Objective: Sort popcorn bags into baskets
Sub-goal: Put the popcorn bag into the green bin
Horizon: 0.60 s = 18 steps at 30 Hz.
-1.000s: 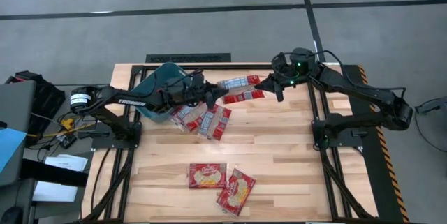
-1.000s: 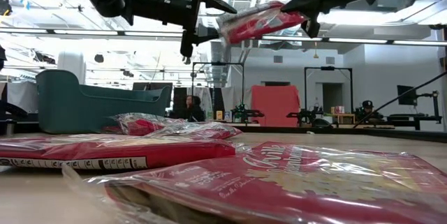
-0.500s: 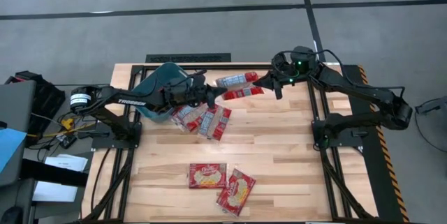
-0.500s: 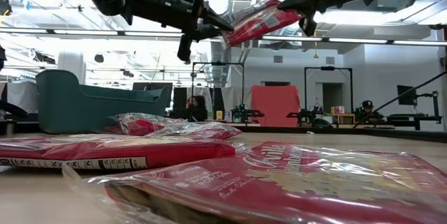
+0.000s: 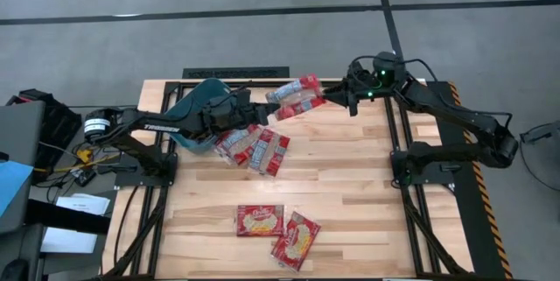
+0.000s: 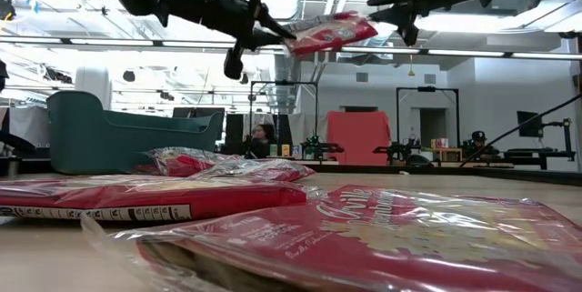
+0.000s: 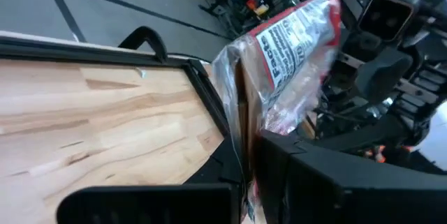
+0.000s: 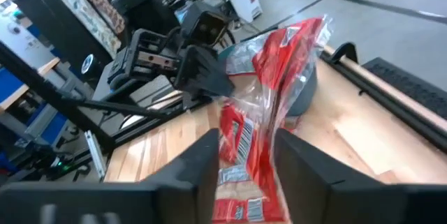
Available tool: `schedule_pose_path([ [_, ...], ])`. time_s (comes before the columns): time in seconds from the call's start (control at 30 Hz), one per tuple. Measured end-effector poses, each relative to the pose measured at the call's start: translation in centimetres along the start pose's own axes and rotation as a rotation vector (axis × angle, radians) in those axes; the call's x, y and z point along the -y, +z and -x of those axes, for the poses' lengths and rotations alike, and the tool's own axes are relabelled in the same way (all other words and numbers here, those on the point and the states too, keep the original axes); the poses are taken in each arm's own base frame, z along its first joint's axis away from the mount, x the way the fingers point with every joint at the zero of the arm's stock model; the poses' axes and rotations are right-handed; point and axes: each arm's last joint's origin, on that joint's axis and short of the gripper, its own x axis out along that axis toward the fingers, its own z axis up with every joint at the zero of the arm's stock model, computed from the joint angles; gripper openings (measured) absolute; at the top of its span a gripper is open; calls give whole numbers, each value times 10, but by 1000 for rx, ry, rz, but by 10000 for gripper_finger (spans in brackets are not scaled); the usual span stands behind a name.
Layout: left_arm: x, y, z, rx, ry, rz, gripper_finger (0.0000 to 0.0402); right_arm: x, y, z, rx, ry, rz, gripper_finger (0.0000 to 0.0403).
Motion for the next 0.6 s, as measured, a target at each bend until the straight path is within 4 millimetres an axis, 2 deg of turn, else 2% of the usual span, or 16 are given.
schedule_pose_path([
  [0.13,10,6,11,23,19,27,1,3,3,9,21,-27,-2,208],
  [0.27,23,12,33,68,120,64,1,7,3,14,17,-56,-19,231],
  [0.47,32,25,84,175,351,88,0,11,0,15,-5,-78,-20,231],
  [0.6,28,30,116,234,481,121,0,11,0,15,-7,-79,-12,224],
])
